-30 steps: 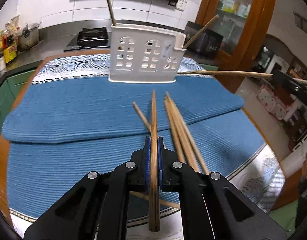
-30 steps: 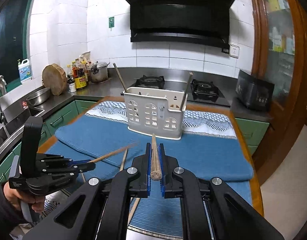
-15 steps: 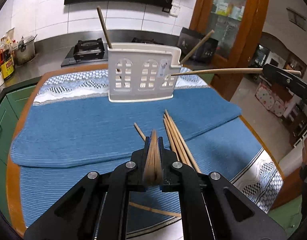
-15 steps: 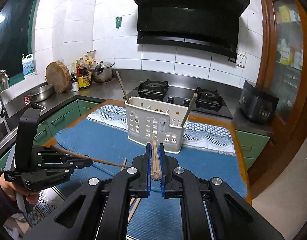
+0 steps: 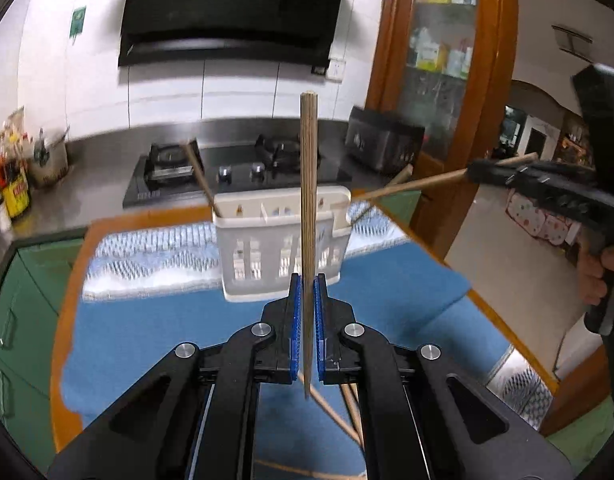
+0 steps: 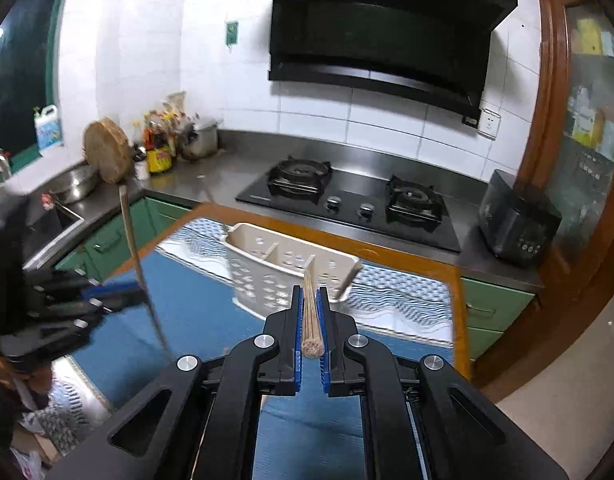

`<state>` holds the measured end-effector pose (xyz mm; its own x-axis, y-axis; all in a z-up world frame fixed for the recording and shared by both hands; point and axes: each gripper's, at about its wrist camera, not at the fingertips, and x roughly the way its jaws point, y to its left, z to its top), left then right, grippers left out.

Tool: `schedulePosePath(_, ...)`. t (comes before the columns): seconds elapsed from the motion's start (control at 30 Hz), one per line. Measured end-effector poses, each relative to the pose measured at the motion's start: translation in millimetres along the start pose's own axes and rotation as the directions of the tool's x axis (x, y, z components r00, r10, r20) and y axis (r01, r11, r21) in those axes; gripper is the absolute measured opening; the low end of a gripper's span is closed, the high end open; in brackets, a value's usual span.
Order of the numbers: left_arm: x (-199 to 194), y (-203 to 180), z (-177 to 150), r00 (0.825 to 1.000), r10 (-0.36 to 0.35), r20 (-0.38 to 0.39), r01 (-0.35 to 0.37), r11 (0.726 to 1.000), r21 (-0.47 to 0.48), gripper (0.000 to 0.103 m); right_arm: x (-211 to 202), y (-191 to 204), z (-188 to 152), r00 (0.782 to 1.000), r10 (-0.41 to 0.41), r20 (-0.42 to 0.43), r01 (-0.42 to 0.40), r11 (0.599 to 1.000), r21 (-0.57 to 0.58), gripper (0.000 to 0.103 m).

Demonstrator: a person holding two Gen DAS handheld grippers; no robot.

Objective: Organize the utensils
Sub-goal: 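Lift both held chopsticks and carry them to the white utensil holder, then open left tool over holder while right tool releases its chopstick inside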

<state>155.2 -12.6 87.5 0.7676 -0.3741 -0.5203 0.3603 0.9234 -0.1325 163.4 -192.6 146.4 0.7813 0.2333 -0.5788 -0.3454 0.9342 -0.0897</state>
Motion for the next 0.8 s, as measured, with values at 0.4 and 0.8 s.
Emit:
schedulePosePath(0.4,9,2,83,0.993,0.028,0.116,-0.029,1.000,0.011,0.004,68,-20,32,0.969,0.039,-0.245,-0.042,0.999,-0.005,0.007)
schedulePosePath(0.8,50,9,33,0.999,0.012,-0.045,-0.010,1.000,0.024,0.006,108,-26,33,0.953,0.096,-0.288,-0.082,0.995,0.060,0.014)
